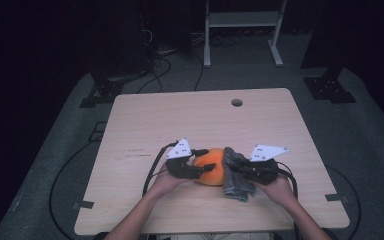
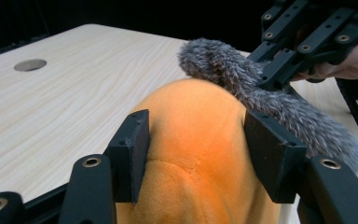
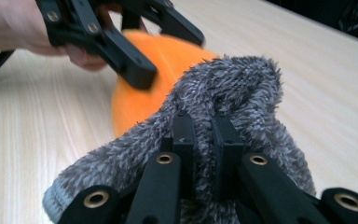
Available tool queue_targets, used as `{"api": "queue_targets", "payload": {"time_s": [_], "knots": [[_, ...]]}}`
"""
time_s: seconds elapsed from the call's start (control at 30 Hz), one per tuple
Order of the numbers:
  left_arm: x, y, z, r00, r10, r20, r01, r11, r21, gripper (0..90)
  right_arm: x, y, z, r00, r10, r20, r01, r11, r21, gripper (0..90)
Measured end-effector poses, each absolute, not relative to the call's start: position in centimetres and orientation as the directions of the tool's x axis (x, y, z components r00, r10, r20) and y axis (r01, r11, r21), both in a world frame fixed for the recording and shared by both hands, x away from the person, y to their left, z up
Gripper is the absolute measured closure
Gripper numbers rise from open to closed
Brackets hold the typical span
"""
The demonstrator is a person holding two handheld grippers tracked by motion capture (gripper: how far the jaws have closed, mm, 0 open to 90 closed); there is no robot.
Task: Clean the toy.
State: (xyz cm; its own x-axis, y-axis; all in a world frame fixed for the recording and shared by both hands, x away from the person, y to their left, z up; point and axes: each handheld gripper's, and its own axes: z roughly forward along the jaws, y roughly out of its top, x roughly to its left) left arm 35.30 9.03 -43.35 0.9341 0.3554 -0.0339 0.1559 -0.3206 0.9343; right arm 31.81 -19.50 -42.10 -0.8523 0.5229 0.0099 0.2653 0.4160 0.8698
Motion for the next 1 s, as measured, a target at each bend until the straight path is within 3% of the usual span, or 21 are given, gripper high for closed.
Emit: {"api": "queue_targets", "payload": {"time_s": [0.2,0.4,0.53,0.8,1.0], "knots": [[35.1,9.5,-43.5,0.944,0.328,-0.036,0.147,-0.318,0.937,43.4,31.3,-21.9,-43.2,-0.832,0.552,0.052,0.337,0.428,0.839,81.7],[34.9,9.6,-43.5,0.955,0.294,-0.034,0.136,-0.335,0.932,44.9,31.7,-21.4,-42.0,-0.848,0.523,0.085,0.3,0.341,0.891,81.6],[35.1,10.3,-43.5,0.952,0.301,-0.061,0.167,-0.339,0.926,45.1,32.3,-20.2,-41.9,-0.855,0.514,0.067,0.282,0.353,0.892,81.6],[34.7,11.4,-43.6,0.948,0.311,-0.064,0.176,-0.346,0.922,44.9,31.4,-21.6,-44.0,-0.834,0.541,0.109,0.358,0.38,0.853,81.4],[34.5,11.4,-43.6,0.949,0.307,-0.071,0.182,-0.351,0.919,45.1,31.1,-21.4,-43.0,-0.851,0.507,0.137,0.335,0.323,0.885,81.4]]}}
